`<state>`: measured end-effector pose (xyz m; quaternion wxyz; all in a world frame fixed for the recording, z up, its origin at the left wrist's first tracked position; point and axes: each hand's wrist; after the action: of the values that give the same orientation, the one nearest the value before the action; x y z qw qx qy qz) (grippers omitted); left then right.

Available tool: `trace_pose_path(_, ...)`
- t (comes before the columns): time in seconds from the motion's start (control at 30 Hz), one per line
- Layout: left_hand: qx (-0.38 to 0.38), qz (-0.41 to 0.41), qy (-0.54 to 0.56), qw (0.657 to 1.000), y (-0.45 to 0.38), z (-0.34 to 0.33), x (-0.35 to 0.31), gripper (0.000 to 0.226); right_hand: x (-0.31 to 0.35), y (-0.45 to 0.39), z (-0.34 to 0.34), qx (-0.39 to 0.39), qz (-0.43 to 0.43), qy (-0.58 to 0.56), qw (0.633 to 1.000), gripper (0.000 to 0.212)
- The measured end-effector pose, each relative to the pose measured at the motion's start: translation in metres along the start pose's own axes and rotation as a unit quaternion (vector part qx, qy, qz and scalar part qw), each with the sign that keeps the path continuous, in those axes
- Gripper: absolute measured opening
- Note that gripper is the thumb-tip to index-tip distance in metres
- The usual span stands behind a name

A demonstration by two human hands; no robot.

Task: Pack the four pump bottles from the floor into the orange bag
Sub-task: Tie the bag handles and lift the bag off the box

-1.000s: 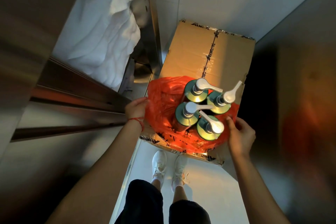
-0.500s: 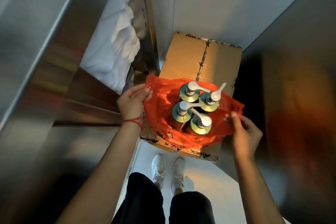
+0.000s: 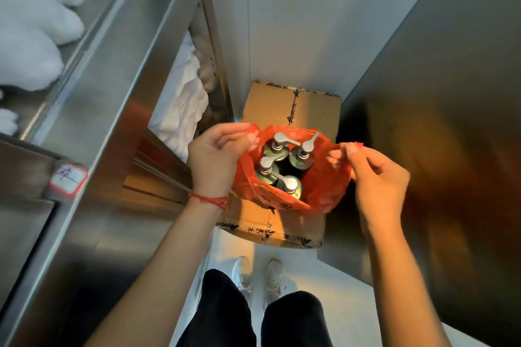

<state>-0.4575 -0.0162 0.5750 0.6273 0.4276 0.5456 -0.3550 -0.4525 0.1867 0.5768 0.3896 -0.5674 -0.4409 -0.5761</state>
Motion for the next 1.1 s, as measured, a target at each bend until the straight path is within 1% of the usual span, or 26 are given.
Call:
trace_pose_path(0.13,0.021,-0.023,-0.076,0.997,0.004,0.005,-0.009,0.029,0.008,0.008,0.001,0.036,0.033,0.082,0.995,0.016)
trace_pose_path(0.23,0.023,-0.072,-0.172,0.982,0.004,0.011,-0.014,0.030,0.011,0.011,0.004,0.039,0.062,0.171,0.983,0.011)
trace_pose_path(0.3,0.006,-0.141,-0.251,0.958,0.004,0.013,-0.016,0.028,0.013,0.013,0.005,0.034,0.092,0.206,0.974,0.013)
trace_pose_path(0.37,-0.015,-0.218,-0.358,0.908,0.002,0.015,-0.018,0.022,0.015,0.014,0.004,0.034,0.127,0.230,0.964,0.013)
trace_pose_path(0.4,-0.021,-0.232,-0.400,0.887,-0.001,0.017,-0.019,0.019,0.016,0.014,0.004,0.034,0.143,0.234,0.961,0.013)
trace_pose_path(0.43,-0.025,-0.229,-0.422,0.877,-0.004,0.018,-0.021,0.017,0.017,0.014,0.004,0.035,0.156,0.234,0.959,0.012)
trace_pose_path(0.47,-0.030,-0.220,-0.429,0.876,-0.006,0.018,-0.023,0.015,0.018,0.014,0.004,0.036,0.167,0.231,0.958,0.011)
trace_pose_path(0.57,-0.037,-0.187,-0.420,0.887,-0.009,0.016,-0.026,0.011,0.019,0.012,0.002,0.035,0.162,0.204,0.965,0.009)
trace_pose_path(0.6,-0.034,-0.167,-0.406,0.898,-0.010,0.015,-0.027,0.010,0.020,0.011,0.000,0.032,0.144,0.187,0.971,0.010)
trace_pose_path(0.67,-0.021,-0.105,-0.352,0.930,-0.011,0.012,-0.027,0.007,0.021,0.009,-0.002,0.027,0.105,0.154,0.982,0.013)
trace_pose_path(0.73,0.009,-0.038,-0.290,0.956,-0.015,0.010,-0.024,0.012,0.022,0.007,-0.003,0.029,0.080,0.129,0.988,0.013)
trace_pose_path(0.8,0.058,-0.002,-0.241,0.969,-0.017,0.009,-0.020,0.019,0.021,0.006,-0.004,0.034,0.067,0.108,0.991,0.011)
trace_pose_path(0.87,0.093,-0.020,-0.234,0.968,-0.017,0.006,-0.017,0.017,0.019,0.005,-0.005,0.039,0.059,0.091,0.993,0.009)
trace_pose_path(0.93,0.101,-0.068,-0.220,0.968,-0.017,0.002,-0.015,0.012,0.018,0.004,-0.006,0.049,0.052,0.079,0.994,0.009)
trace_pose_path(1.0,0.124,-0.104,-0.195,0.967,-0.017,-0.006,-0.012,0.014,0.016,0.002,-0.007,0.064,0.049,0.072,0.994,0.010)
trace_pose_path(1.03,0.148,-0.101,-0.173,0.969,-0.015,-0.012,-0.011,0.015,0.015,0.001,-0.008,0.075,0.047,0.071,0.994,0.010)
trace_pose_path(1.1,0.195,-0.066,-0.106,0.973,-0.012,-0.027,-0.009,0.015,0.015,-0.002,-0.010,0.107,0.045,0.073,0.991,0.010)
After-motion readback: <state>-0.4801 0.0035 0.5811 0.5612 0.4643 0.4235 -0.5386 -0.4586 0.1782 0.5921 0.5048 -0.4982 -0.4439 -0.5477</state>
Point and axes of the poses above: each hand's wrist, its own y-axis away from the middle knuckle, its own z-axis out of the back of the hand, x = y × z, and after that the axes turned 8 degrees about -y, right-handed
